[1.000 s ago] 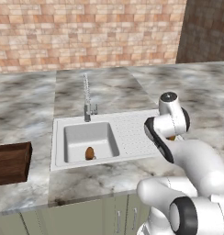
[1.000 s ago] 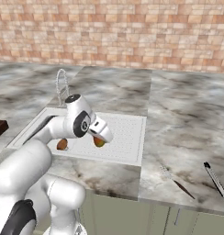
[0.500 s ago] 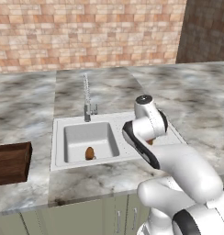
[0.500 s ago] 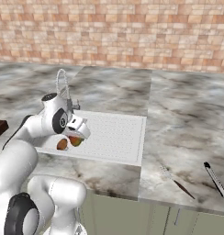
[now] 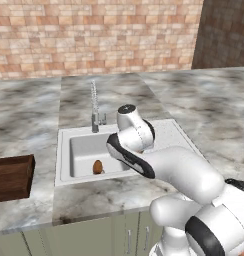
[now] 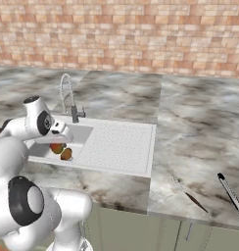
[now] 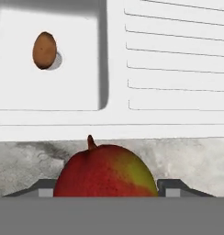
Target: Pick up all produce items and place them in the sink. Turn on the sink faucet to wash them. Then turn the sink off and put them in the tray.
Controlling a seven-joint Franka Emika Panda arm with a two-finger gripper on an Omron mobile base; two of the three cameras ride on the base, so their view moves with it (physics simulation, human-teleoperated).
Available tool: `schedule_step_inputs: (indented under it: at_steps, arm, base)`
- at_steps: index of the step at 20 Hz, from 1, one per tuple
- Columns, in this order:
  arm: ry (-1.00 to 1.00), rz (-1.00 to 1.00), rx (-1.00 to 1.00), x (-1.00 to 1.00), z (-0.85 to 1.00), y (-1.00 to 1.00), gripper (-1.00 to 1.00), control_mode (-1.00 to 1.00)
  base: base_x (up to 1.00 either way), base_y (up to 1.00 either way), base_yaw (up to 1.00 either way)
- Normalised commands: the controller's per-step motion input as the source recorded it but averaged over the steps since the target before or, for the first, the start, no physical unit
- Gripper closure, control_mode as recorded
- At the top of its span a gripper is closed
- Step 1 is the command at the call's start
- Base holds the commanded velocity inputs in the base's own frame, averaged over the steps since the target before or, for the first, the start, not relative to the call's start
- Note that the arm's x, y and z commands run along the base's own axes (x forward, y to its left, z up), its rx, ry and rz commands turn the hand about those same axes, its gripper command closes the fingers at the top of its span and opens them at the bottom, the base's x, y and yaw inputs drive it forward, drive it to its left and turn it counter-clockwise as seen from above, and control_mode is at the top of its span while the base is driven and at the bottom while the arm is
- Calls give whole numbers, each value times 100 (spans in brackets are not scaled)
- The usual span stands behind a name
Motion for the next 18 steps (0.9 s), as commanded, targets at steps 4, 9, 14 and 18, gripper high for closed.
schedule_step_inputs:
  at_steps: [4,9,14,18]
  arm:
    - [6,9,0,40,-1,72,100,-100]
    - [1,0,-3,52,-25,55,100,-100]
    - [0,0,0,51,-24,24,100,-100]
    - [3,0,0,33,-13,5,100,-100]
  base:
    - [0,0,0]
    - [0,0,0]
    - [0,0,0]
    - [0,0,0]
